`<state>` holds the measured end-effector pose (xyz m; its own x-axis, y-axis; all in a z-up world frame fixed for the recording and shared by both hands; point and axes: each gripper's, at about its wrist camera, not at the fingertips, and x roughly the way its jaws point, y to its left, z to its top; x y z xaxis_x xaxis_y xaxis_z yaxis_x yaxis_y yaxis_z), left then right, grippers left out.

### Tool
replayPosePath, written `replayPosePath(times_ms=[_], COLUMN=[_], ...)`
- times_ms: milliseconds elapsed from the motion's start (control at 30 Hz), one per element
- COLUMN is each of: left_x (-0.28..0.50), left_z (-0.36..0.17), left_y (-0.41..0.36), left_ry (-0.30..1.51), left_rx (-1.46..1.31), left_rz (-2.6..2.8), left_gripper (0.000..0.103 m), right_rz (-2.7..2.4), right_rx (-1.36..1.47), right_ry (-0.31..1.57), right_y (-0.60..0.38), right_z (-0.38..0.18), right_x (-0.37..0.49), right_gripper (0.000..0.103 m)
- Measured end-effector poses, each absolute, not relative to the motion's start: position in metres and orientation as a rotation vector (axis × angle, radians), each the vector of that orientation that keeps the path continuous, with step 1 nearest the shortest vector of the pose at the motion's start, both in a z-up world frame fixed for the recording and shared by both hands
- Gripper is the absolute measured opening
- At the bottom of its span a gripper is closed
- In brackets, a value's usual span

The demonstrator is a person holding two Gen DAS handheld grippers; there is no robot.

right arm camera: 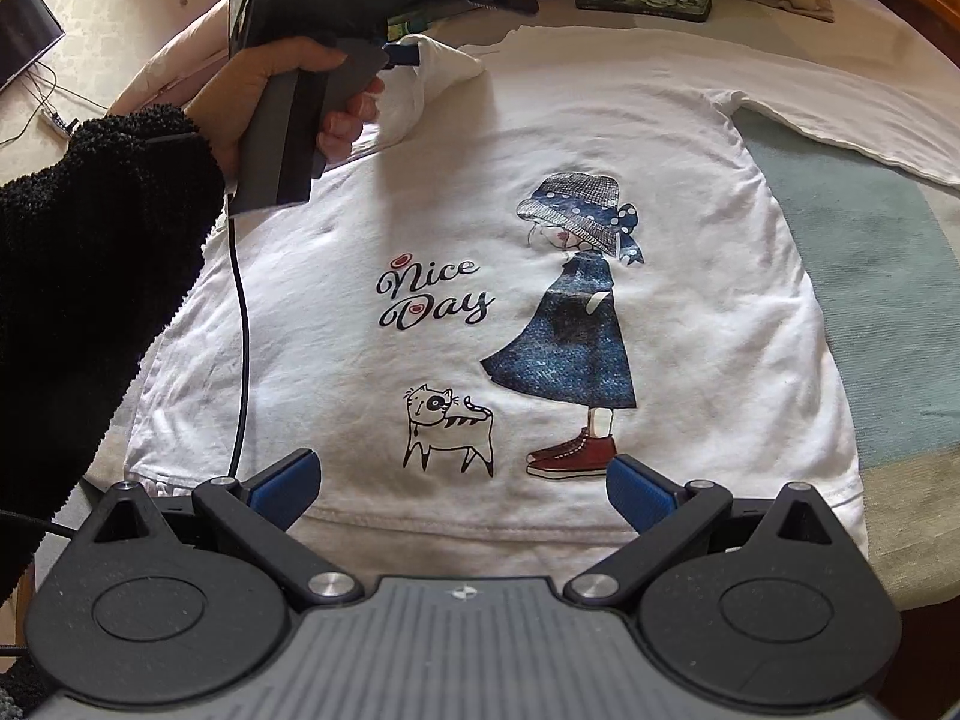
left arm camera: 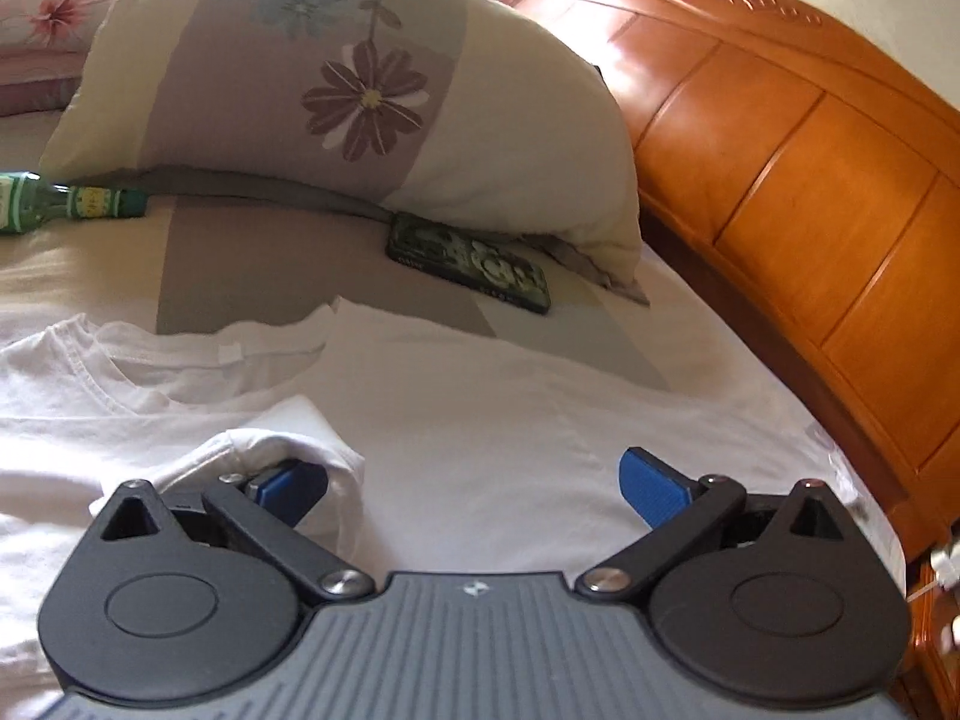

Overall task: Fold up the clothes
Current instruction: 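Carry the sleeve with the left gripper toward the shirt collar, then open the left gripper and withdraw it from the folded sleeve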

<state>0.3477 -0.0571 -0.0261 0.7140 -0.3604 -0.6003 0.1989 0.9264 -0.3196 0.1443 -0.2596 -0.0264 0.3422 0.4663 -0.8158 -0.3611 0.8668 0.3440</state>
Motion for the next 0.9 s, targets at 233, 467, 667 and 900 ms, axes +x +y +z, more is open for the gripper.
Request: replayPosePath(times_ms=[233, 467, 667, 900], left_x=[0.362, 0.359, 0.339, 0.352], left_z=[-0.038, -0.041, -0.023, -0.019], left_y=[-0.121, -0.082, -0.032, -0.007], left_ry=[0.795, 0.878, 0.821, 0.785], left_rx=[0.254, -0.115, -0.338, -0.475], left_rz=[-0.391, -0.487, -0.482, -0.42], left_gripper=[0.102, 0.102, 0.102, 0.102], right_rz=[0.524, 0.503, 0.51, 0.54], right_rx=[0.143, 0.167, 0.182, 0.178], right_ry=[1.103, 1.09, 1.081, 1.082], right_y=[-0.268, -0.279, -0.281, -0.27], right_z=[-0.032, -0.029, -0.029, -0.033], right_x=[0.15, 0.148, 0.148, 0.15], right_gripper=[0.103, 0.103, 0.103, 0.103])
